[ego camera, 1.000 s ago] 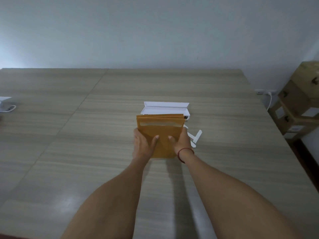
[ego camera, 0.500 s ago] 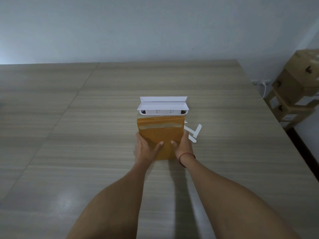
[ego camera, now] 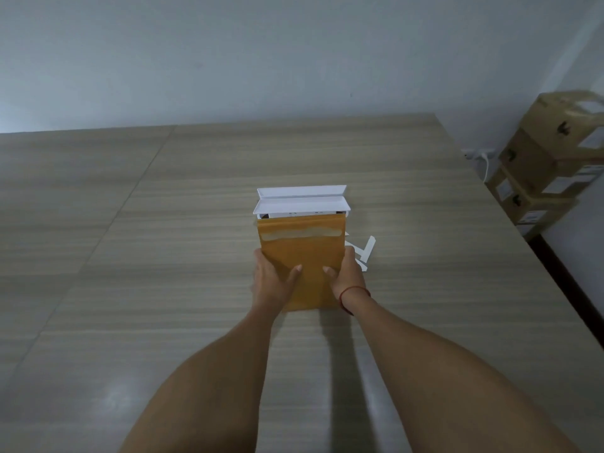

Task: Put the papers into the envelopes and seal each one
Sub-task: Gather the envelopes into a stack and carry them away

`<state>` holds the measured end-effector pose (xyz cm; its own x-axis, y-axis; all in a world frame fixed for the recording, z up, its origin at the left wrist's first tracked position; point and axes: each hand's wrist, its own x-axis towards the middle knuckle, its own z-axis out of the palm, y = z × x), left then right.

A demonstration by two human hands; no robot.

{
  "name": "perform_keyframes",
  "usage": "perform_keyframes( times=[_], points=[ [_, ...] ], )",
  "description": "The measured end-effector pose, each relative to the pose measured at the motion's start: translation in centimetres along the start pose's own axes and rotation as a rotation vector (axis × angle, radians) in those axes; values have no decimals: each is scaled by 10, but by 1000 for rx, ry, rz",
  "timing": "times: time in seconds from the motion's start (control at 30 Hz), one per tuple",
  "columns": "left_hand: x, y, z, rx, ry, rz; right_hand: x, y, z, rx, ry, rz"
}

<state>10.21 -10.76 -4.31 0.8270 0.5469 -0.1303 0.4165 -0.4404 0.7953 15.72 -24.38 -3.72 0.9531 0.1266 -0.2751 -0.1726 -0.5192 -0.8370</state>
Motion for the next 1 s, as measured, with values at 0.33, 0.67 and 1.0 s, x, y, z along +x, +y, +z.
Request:
perform_keyframes(
  times=[0.33, 0.67, 1.0],
  points=[
    [12, 87, 30, 128, -253, 1, -7, 3, -74, 136, 80, 226],
    [-140, 249, 226, 348, -693, 357, -116, 134, -308, 312, 500, 490],
    [-460, 347, 401, 483, -1087, 674, -361, 303, -502, 487, 953, 775]
  ],
)
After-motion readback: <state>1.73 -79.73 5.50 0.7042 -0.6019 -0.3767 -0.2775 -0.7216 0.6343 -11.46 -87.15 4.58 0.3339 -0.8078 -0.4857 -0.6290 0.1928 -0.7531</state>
